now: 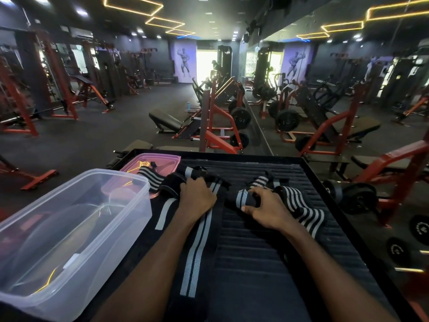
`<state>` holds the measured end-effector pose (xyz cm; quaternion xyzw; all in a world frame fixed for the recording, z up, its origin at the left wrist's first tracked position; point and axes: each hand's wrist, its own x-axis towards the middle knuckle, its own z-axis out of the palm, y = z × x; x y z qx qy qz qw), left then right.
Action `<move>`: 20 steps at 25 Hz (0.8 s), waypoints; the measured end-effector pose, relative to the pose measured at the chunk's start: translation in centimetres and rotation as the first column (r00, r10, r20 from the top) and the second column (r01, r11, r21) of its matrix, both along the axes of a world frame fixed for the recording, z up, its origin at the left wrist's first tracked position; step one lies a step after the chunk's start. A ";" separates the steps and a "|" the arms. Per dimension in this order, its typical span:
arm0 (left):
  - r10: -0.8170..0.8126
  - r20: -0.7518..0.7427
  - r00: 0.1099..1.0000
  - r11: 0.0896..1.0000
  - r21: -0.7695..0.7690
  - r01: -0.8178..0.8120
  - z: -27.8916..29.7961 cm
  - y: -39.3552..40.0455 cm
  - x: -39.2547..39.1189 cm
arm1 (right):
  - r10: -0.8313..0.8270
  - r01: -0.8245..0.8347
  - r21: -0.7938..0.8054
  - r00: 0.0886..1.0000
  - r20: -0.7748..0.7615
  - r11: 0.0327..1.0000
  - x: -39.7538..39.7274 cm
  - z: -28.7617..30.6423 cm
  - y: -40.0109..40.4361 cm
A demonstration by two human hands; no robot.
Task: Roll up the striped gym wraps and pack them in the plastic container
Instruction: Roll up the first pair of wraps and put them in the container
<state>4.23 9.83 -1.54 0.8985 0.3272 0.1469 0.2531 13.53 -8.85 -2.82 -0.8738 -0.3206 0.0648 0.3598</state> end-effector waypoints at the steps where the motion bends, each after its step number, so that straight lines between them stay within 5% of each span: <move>1: -0.010 -0.054 0.998 1.000 0.003 0.010 -0.3 -0.1 -0.1 | 0.000 0.001 -0.030 1.000 0.014 1.000 0.0 -0.1 0.0; 5: -0.018 -0.028 0.999 0.998 -0.061 0.017 -0.3 0.0 -0.2 | 0.008 0.003 -0.119 0.996 0.093 0.993 -0.1 0.0 0.1; 11: 0.093 0.212 0.973 0.956 -0.291 -0.028 1.5 0.5 -0.5 | -0.083 0.083 0.017 0.997 0.007 0.996 -0.2 1.6 -0.3; 16: 0.210 0.349 0.913 0.808 -0.588 0.039 4.3 0.3 -1.7 | -0.236 0.219 0.223 0.970 0.053 0.950 0.0 2.9 -0.8; 20: 0.257 0.409 0.876 0.664 -0.733 0.148 6.1 -0.3 -2.9 | -0.151 0.158 0.390 0.987 -0.048 0.907 0.2 2.8 -0.2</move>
